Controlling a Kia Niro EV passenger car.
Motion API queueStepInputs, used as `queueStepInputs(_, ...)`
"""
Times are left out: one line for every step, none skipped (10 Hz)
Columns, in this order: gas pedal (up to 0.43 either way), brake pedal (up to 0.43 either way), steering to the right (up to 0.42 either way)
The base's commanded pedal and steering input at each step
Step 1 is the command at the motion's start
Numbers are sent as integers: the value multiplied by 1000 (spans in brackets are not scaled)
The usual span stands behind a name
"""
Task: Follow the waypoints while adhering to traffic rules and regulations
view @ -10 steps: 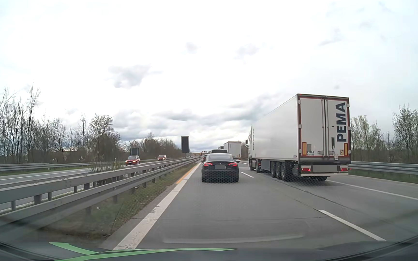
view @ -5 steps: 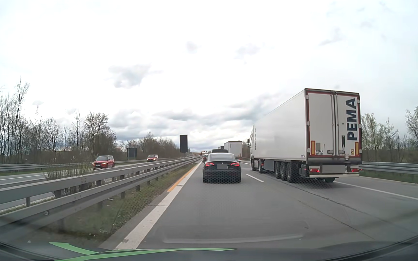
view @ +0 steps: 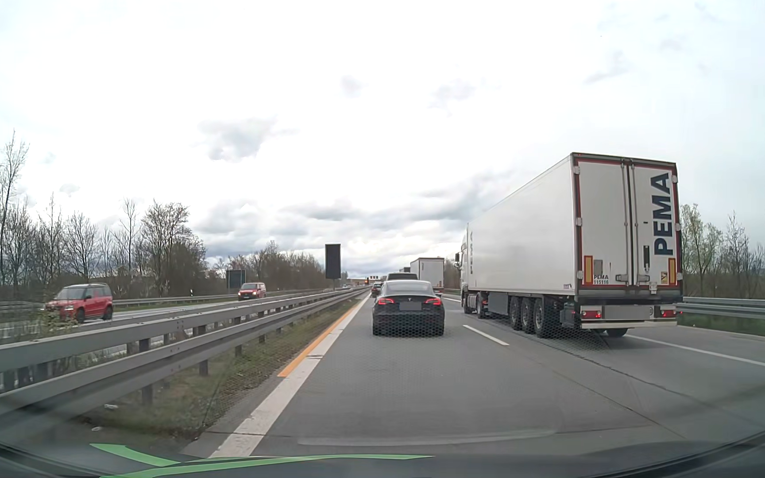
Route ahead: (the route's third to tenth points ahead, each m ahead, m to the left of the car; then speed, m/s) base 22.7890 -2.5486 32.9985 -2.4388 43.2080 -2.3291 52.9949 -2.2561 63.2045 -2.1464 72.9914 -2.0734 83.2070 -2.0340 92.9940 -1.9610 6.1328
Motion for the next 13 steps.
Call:
queueStepInputs(0, 0, 0)
queueStepInputs(0, 6, 0)
queueStepInputs(0, 6, 0)
queueStepInputs(0, 12, 0)
queueStepInputs(0, 12, 0)
queueStepInputs(0, 12, 0)
queueStepInputs(0, 0, 0)
queueStepInputs(0, 0, 0)
queueStepInputs(0, 0, 0)
queueStepInputs(0, 0, 0)
queueStepInputs(0, 0, 0)
queueStepInputs(0, 0, 0)
queueStepInputs(0, 0, 0)
